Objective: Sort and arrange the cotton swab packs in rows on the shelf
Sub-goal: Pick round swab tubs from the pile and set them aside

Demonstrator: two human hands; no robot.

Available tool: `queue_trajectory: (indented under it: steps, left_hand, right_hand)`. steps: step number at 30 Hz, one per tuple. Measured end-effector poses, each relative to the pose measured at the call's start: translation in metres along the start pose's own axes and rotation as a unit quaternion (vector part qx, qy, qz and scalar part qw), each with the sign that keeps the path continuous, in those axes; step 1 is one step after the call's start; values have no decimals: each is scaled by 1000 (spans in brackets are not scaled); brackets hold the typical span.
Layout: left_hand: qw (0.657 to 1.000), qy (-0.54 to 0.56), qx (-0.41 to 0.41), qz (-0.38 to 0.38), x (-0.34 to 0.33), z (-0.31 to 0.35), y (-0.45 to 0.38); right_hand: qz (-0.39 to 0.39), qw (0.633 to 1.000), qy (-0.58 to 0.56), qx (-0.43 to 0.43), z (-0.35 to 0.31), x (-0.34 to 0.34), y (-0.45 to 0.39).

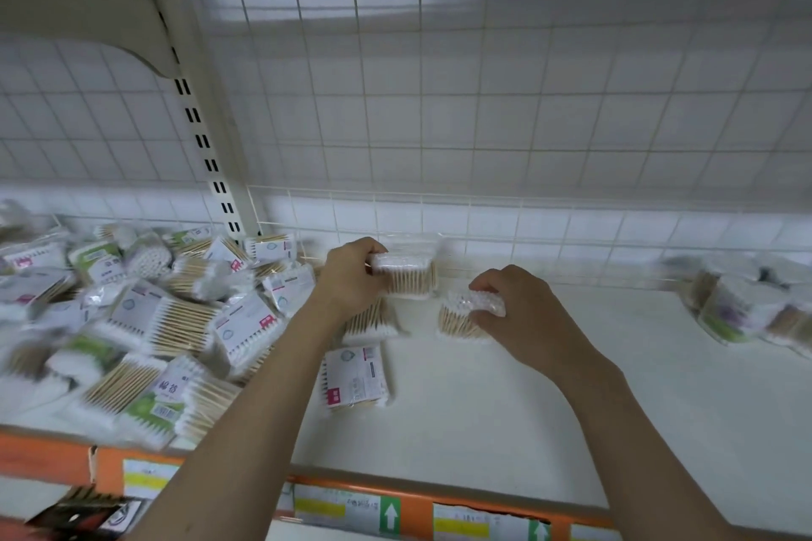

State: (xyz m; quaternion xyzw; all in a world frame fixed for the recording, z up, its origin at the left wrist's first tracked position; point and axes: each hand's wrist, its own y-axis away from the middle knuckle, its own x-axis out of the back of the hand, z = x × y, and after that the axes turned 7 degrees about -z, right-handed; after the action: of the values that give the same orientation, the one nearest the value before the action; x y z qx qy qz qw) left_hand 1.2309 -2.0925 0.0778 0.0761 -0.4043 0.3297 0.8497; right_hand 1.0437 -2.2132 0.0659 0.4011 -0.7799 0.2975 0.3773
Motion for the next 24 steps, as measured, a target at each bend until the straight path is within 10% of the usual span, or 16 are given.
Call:
queue_trajectory:
  steps: [24]
  left_hand:
    - [989,-103,-33,-97,-10,-17,-52]
  right_hand:
    - [30,996,71,-46,-33,-28,-41]
